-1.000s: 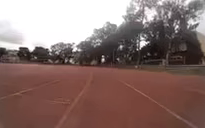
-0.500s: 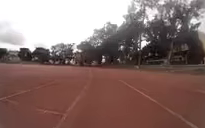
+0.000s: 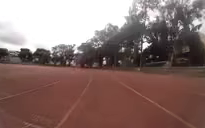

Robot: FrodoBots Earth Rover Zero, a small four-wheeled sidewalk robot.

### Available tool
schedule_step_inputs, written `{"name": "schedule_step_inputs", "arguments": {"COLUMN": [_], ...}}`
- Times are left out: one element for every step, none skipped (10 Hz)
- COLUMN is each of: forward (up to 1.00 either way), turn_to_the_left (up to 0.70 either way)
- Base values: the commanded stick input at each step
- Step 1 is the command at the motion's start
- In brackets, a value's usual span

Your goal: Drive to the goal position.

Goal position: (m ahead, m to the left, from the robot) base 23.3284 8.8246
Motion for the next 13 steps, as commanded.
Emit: {"name": "schedule_step_inputs", "arguments": {"forward": [0.70,0.70,0.70,0.70,0.70,0.70,0.70,0.70,0.70,0.70,0.70,0.70,0.70], "turn_to_the_left": [0.00,0.00,0.00,0.00,0.00,0.00,0.00,0.00,0.00,0.00,0.00,0.00,0.00]}}
